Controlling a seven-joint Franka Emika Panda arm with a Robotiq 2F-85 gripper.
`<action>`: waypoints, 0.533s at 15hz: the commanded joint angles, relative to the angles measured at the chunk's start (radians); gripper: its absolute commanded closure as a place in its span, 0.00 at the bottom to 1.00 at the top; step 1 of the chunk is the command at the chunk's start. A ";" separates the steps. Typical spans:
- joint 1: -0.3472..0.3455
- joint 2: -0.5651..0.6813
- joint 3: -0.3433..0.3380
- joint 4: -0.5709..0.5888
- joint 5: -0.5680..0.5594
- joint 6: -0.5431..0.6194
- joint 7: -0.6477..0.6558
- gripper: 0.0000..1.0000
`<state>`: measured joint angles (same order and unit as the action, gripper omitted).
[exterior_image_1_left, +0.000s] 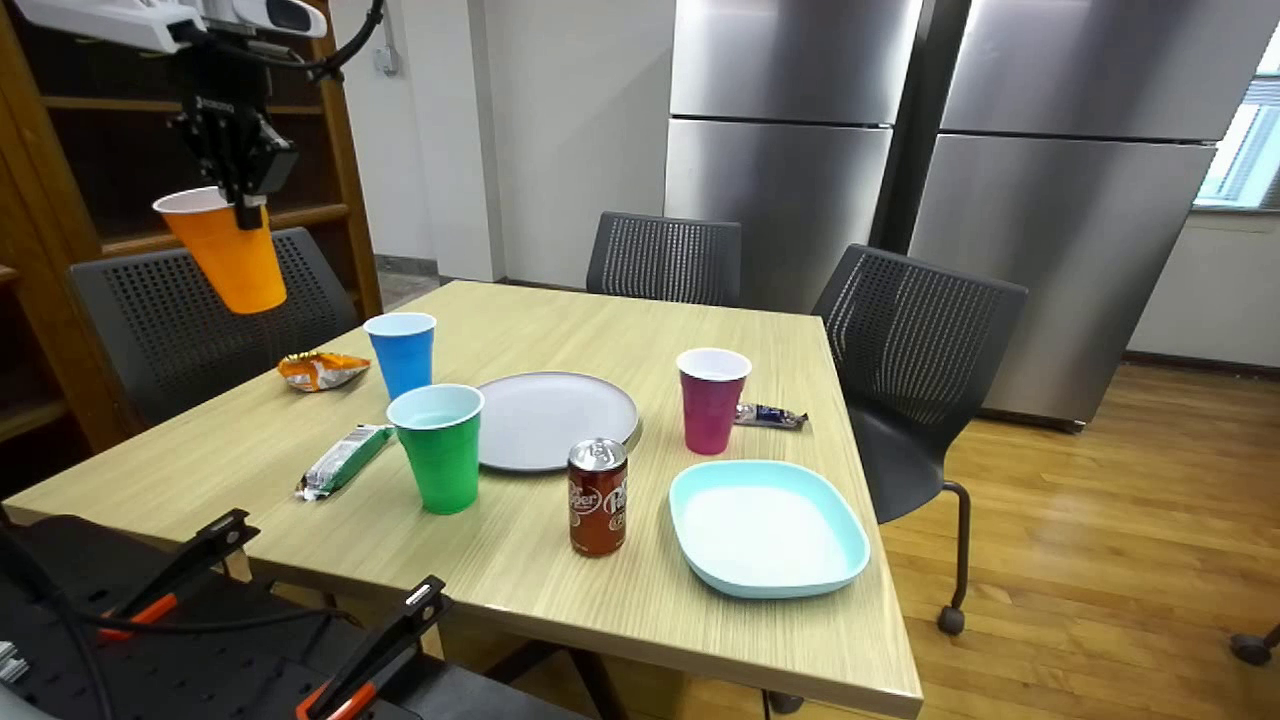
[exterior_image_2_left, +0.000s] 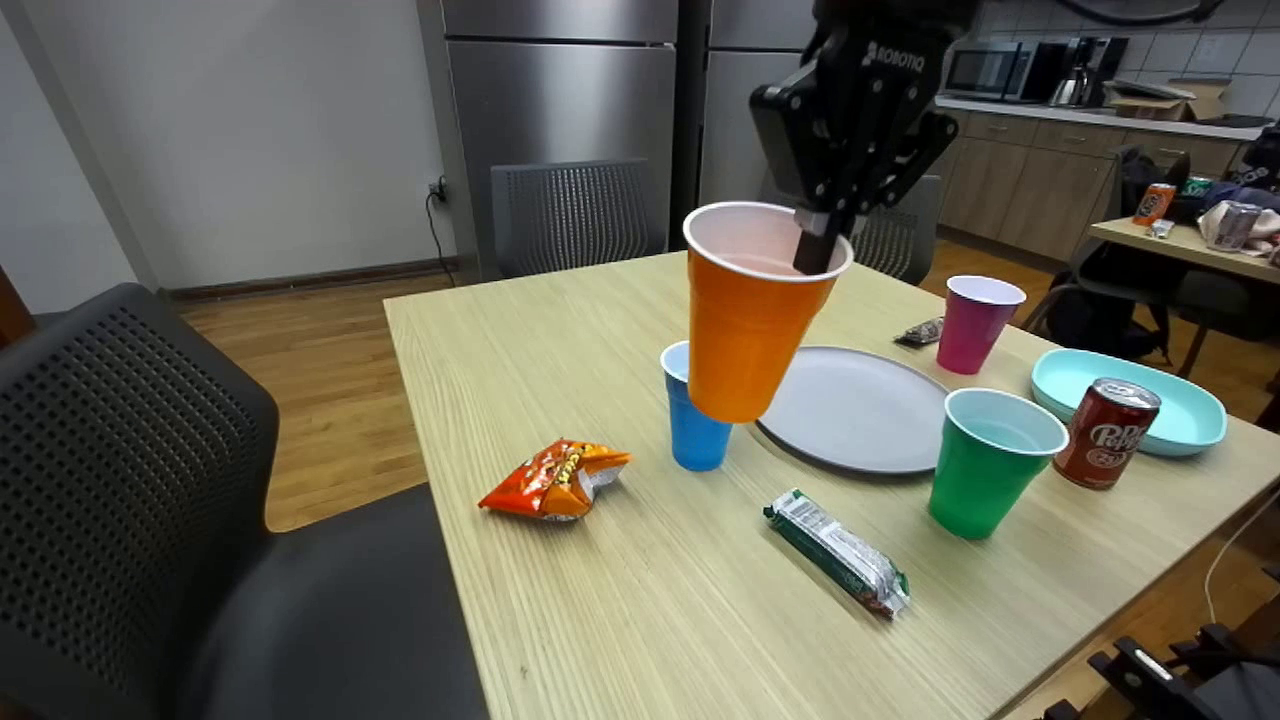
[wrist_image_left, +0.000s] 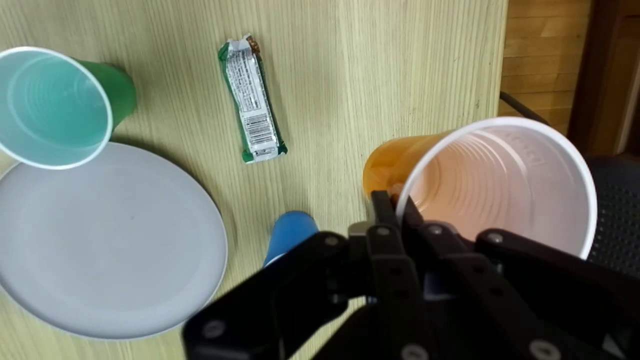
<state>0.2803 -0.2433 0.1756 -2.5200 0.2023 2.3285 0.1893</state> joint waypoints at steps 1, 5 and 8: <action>-0.042 -0.051 -0.041 0.038 0.022 -0.098 -0.104 0.99; -0.087 -0.050 -0.107 0.080 0.023 -0.140 -0.191 0.99; -0.125 -0.028 -0.152 0.119 0.023 -0.162 -0.237 0.99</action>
<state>0.1961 -0.2834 0.0498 -2.4537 0.2035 2.2250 0.0160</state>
